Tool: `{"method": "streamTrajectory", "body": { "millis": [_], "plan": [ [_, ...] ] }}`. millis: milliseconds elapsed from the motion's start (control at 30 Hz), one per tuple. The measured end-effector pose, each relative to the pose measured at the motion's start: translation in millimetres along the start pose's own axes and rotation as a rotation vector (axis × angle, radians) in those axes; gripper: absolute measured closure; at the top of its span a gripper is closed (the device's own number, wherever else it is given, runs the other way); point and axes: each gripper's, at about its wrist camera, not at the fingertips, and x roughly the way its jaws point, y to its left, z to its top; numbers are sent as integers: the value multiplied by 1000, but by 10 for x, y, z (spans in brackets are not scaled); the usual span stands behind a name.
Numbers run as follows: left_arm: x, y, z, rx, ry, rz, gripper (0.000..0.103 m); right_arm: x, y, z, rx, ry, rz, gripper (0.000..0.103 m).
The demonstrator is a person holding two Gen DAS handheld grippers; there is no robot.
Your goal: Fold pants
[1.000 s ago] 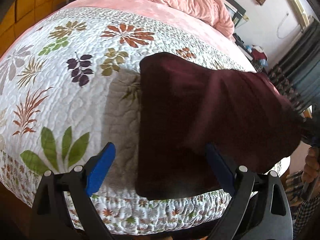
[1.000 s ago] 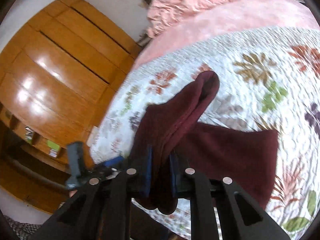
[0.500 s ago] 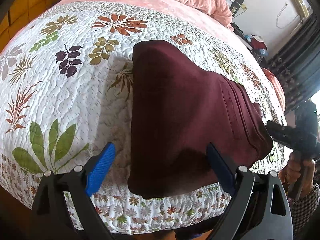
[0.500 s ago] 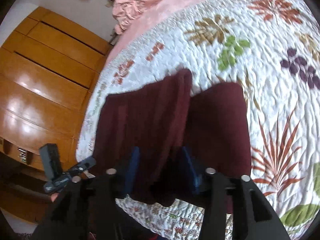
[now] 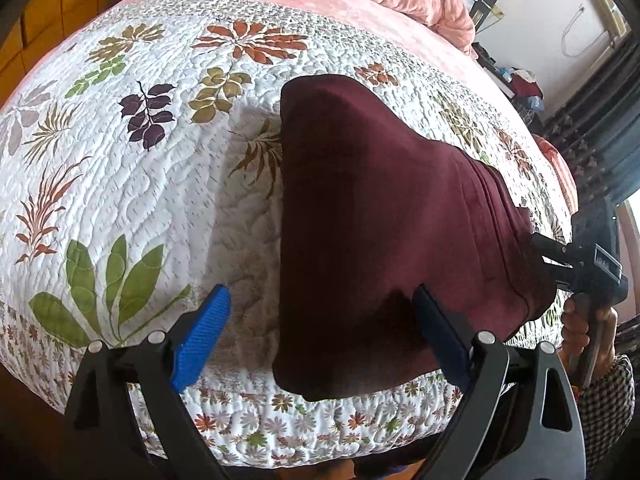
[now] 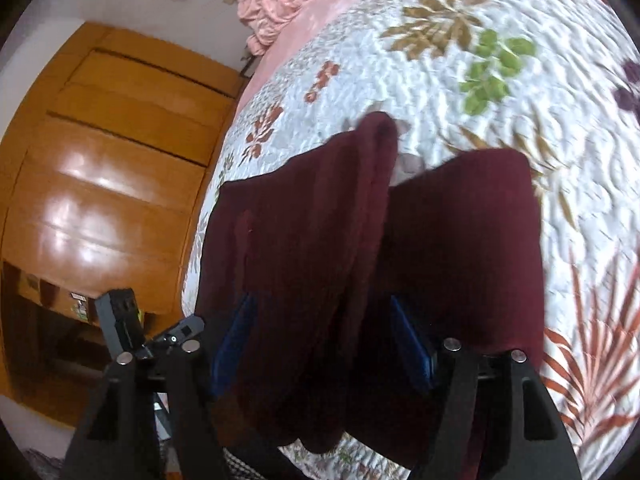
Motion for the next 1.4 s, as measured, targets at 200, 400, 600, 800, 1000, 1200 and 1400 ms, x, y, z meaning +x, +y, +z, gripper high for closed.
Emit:
{"method": "streamTrajectory", "body": {
  "millis": [200, 400, 600, 800, 1000, 1200, 1400],
  "plan": [
    [41, -84, -6, 9, 9, 6, 12, 197, 199, 16, -77, 22, -30, 76],
    [51, -120, 0, 12, 15, 8, 12, -16, 291, -50, -95, -28, -10, 83],
    [25, -246, 4, 40, 7, -11, 12, -365, 509, -58, -135, -93, 0, 84],
    [33, -426, 2, 75, 5, -23, 11, -663, 522, -1, -155, -131, -39, 84],
    [142, -541, -17, 104, 26, -10, 11, -629, 313, -14, -150, -101, -135, 84],
    [291, -573, -21, 102, 58, 10, 11, -376, -92, -111, -86, -41, -223, 79],
    [285, -555, 25, 104, 58, 11, 11, -626, 2, 26, -96, -92, -203, 60]
  ]
}}
